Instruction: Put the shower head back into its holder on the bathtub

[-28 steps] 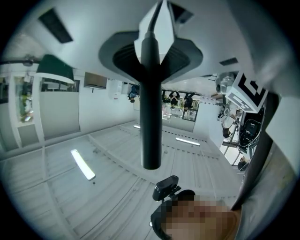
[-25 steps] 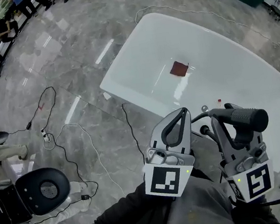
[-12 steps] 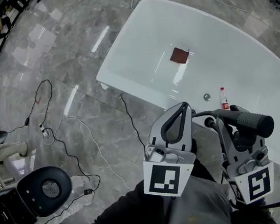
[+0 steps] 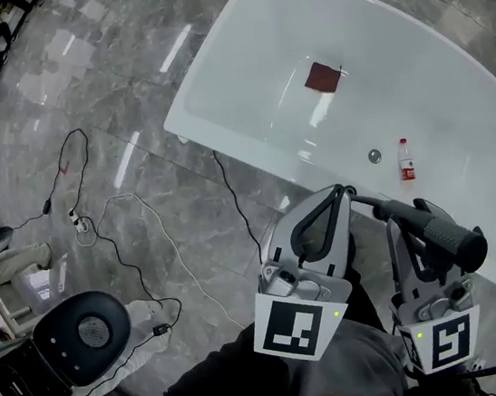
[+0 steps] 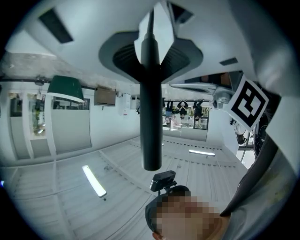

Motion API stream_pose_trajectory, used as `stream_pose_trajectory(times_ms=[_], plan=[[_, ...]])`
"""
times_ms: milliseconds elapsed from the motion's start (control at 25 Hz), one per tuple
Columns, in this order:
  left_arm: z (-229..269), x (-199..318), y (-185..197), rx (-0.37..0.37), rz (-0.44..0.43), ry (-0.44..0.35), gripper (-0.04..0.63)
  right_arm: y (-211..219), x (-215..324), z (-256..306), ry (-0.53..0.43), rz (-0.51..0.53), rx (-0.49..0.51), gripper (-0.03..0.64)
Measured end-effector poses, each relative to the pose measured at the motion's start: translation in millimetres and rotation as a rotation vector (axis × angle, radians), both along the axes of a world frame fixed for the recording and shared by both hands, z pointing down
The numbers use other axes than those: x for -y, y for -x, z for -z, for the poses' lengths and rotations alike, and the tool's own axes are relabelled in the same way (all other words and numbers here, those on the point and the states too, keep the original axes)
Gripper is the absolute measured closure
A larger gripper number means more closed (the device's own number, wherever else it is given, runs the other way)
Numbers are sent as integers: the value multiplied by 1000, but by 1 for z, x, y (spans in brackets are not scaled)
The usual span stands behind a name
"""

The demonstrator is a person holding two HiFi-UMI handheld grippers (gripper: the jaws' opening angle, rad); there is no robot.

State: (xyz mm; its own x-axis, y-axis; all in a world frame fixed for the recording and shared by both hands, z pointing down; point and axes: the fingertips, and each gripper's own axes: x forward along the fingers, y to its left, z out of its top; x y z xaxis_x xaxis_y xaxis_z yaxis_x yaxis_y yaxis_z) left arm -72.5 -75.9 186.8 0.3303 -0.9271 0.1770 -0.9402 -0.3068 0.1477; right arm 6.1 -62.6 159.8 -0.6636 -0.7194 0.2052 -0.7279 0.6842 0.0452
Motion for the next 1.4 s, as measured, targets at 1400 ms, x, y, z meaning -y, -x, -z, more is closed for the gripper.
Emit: stream_pose_trajectory(times_ms=[1400], plan=[[-90,21,-25,-36,-153,94,592,-13,9,-122,104,-166,-58,474]])
